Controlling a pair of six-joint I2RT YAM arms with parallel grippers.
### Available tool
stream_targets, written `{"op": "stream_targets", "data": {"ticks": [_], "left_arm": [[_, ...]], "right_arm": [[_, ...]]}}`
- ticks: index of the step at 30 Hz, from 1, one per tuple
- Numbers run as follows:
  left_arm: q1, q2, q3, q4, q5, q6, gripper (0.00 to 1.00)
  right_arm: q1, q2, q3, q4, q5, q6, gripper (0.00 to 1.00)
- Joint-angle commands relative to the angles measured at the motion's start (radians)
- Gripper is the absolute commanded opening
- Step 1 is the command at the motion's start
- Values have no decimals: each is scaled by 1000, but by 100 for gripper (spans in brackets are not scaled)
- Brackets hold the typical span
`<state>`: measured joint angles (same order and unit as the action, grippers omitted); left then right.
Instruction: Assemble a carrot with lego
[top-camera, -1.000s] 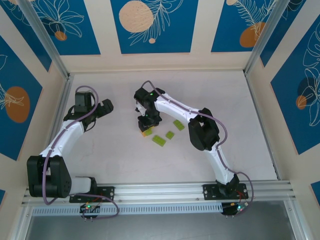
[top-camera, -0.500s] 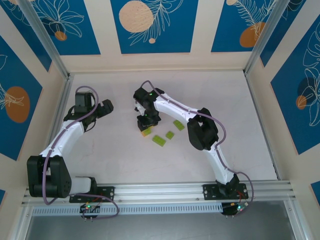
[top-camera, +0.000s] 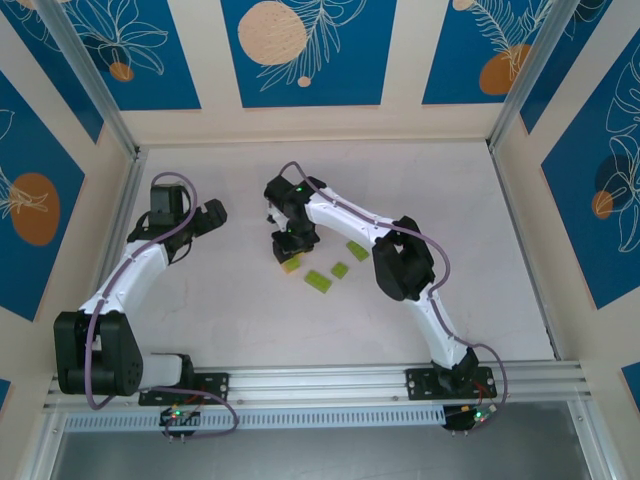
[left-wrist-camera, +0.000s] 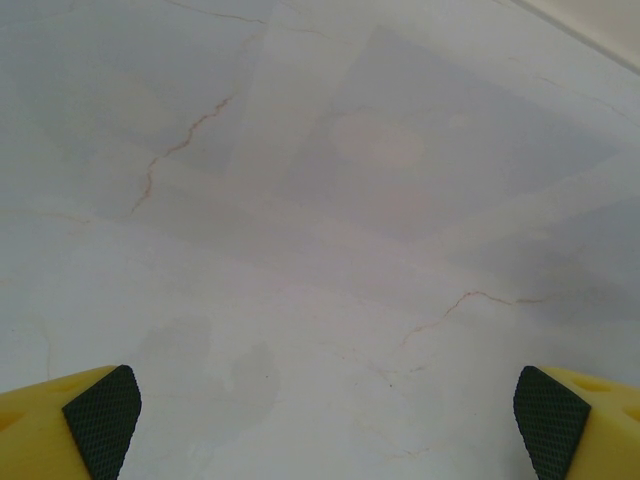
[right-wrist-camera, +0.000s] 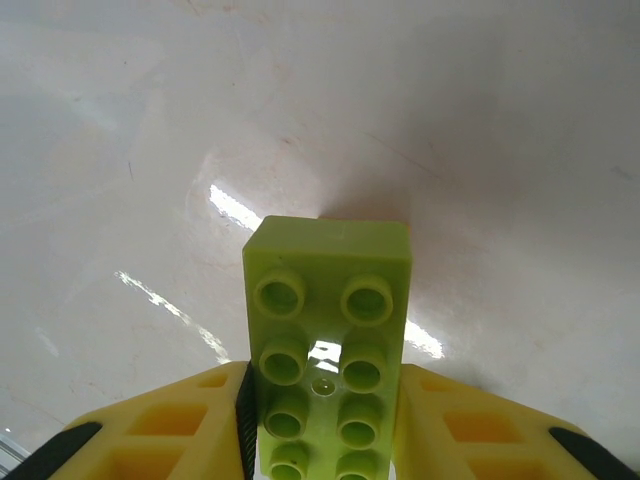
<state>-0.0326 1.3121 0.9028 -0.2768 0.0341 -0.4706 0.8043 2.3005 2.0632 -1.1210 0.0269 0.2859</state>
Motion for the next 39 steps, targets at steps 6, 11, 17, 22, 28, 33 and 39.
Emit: {"op": "stream_targets", "data": {"ticks": [6,11,17,22,28,33,39], "left_arm": [[14,-15,-13,8,9,-10,98],[14,-18,-15,7,9,-8,98],[14,-17,-14,8,7,-9,98],[14,-17,-15,7,9,-11,98],[14,-22,-14,8,9,-11,98],[14,-25,-16,8,8,-11,98],[14,-24,-15,9,13,-13,98]], "right_arm": [[22,57,27,-54,19,2,37],[33,79,40,-90,34,2,37],[33,83,40,-88,25,67,38],[33,103,53,-82,15,108,38],[39,110,66,-94,28,100,38],[39,114,97,-109,70,77,38],[39,116,153,-158,112,53,38]]}}
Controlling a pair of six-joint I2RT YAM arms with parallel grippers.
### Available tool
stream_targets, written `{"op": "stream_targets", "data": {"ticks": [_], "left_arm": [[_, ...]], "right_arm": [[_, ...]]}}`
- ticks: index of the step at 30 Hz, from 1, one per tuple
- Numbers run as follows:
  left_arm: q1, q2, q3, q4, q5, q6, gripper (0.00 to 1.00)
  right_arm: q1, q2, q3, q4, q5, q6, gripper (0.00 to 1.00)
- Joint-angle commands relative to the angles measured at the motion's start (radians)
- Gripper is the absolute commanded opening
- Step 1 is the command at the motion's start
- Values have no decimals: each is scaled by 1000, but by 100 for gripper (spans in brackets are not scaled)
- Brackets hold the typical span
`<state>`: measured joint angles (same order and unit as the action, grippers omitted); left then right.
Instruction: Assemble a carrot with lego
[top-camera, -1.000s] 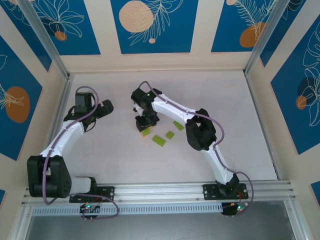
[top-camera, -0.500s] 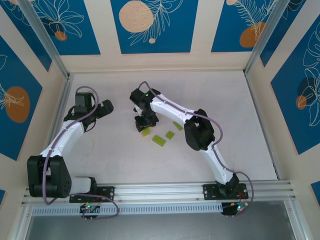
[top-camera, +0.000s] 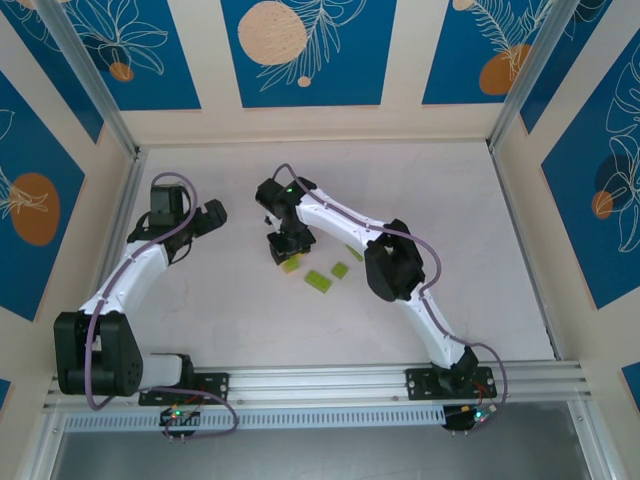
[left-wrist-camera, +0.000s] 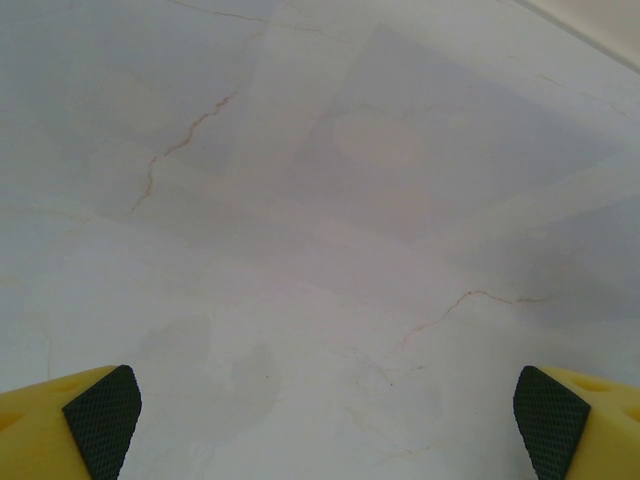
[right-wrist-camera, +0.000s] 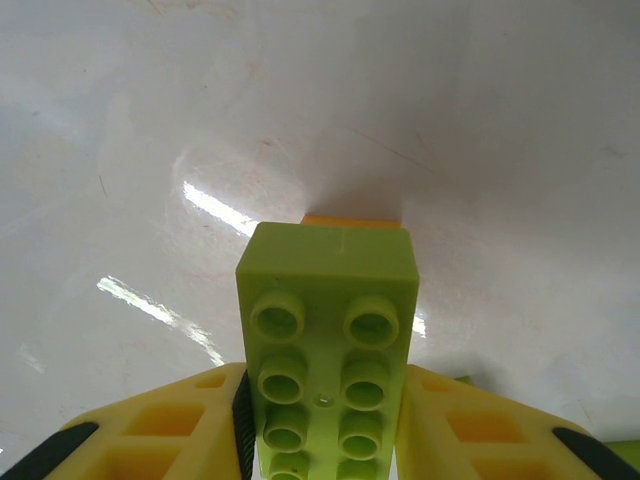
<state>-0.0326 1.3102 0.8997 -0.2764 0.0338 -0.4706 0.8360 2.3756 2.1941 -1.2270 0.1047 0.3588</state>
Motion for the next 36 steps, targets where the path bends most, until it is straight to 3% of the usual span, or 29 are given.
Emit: {"op": "stream_targets", "data": {"ticks": [1,25,36], "left_arm": [[13,-20,-12,9,14,-12,98],[14,-25,-12,7,12,-12,98],[14,-29,-15,8,10,-11,99]], "right_arm": [[8,38,23,-55,39,-23,38],[23,55,38,-158,66,-163,37],[25,96,145,-249,44,-228,37]]}}
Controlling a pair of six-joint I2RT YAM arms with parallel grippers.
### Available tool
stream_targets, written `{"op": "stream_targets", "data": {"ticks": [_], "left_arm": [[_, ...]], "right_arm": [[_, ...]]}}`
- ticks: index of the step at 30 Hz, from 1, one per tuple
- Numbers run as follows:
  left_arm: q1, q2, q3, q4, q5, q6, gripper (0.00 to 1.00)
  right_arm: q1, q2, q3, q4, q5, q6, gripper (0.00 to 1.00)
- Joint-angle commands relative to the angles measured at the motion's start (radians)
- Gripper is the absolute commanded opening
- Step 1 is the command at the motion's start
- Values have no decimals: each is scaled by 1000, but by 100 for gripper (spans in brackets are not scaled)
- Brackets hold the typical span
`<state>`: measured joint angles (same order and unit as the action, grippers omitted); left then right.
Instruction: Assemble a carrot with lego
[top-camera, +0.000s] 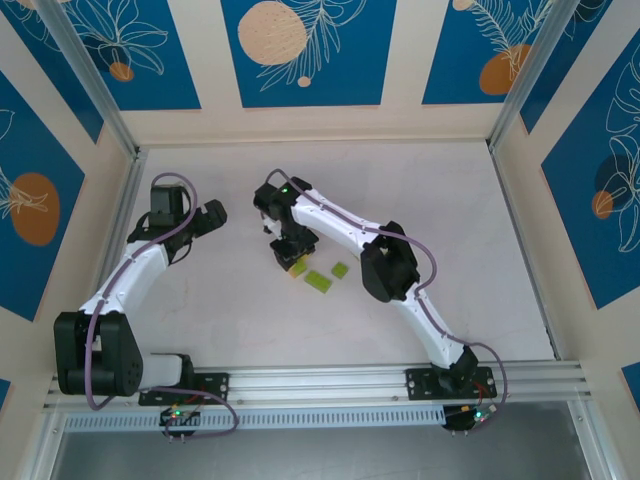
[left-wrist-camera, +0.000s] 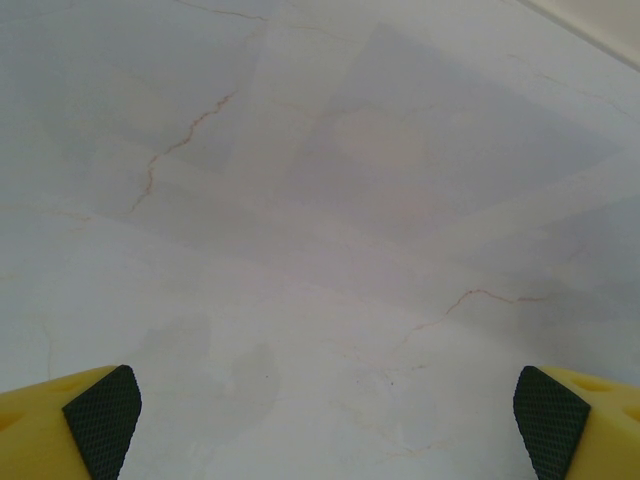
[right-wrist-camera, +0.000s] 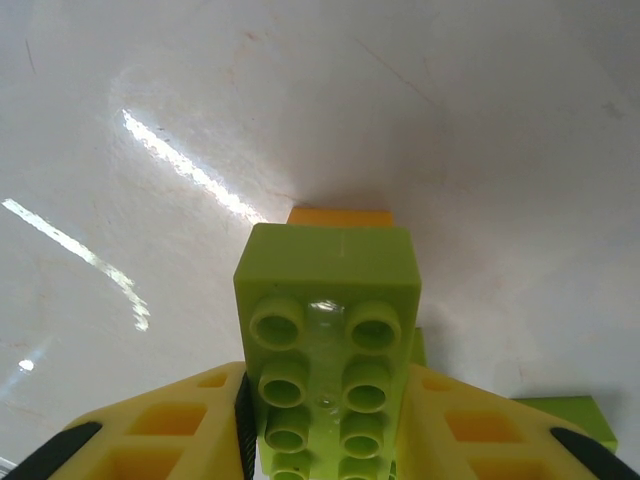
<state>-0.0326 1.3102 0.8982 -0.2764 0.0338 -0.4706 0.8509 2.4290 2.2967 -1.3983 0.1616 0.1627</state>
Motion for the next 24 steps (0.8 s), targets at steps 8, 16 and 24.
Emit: {"op": "stream_targets", "data": {"ticks": [8,16,24], "left_arm": [[14,-32,-15,8,11,-7,98],[14,-30,-16,12,9,-8,98],[14,-30,-16,9,11,-7,98]], "right_arm": [[26,139,127,-141,-10,-31,37],[34,145,69,-121,-5,-10,37],[33,138,57,-92,0,-5,37]]}}
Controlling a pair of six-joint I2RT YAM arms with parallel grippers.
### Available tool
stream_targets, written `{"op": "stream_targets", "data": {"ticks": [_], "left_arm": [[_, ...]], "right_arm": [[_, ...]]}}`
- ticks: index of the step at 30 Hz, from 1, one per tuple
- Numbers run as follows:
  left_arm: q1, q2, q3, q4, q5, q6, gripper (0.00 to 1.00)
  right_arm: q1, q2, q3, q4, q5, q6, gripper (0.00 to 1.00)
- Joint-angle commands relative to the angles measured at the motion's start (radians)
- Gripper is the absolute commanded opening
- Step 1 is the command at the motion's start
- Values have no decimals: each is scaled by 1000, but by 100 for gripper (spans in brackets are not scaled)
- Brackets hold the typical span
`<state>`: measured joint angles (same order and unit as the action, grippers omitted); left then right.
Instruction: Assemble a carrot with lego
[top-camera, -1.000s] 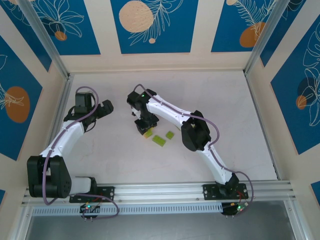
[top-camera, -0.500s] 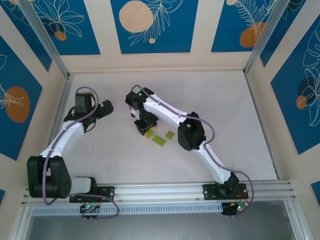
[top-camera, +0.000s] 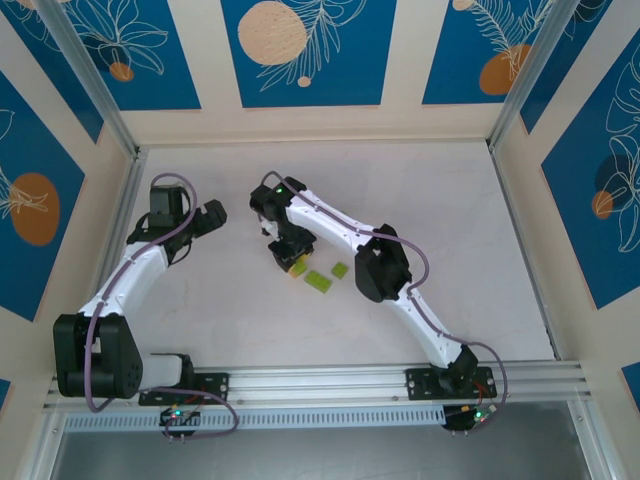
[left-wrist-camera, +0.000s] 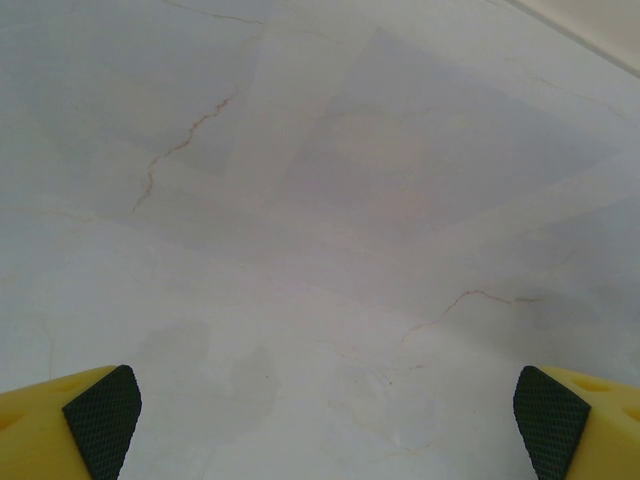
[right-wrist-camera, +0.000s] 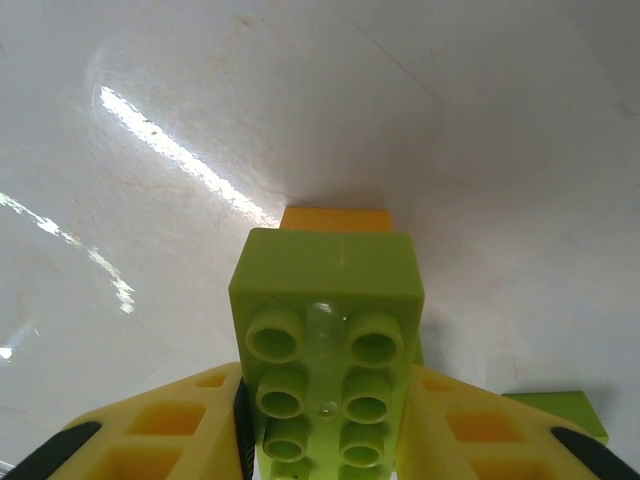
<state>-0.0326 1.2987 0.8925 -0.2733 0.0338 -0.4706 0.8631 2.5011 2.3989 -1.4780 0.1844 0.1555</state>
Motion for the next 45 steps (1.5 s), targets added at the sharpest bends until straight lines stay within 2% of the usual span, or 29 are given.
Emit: {"op": "stream_targets", "data": {"ticks": [1,14,35,40,45], "left_arm": [[14,-18,-10,8,9,-6,98],[13,-7,-3,1,12,-8,98],[14,-9,-1,-6,9,-5,98],[14,-7,-3,-2,12,-7,98],[14,-9,-4,-1,12,-7,98]], "right_arm": [[19,59,-38,-7,-20,4,36],[-14,-114,34,60,53,13,36],[-12,-5,-7,60,18,21,37],[-13,1,-11,51,18,24,42],[-12,-4,-8,50,21,27,51]]}}
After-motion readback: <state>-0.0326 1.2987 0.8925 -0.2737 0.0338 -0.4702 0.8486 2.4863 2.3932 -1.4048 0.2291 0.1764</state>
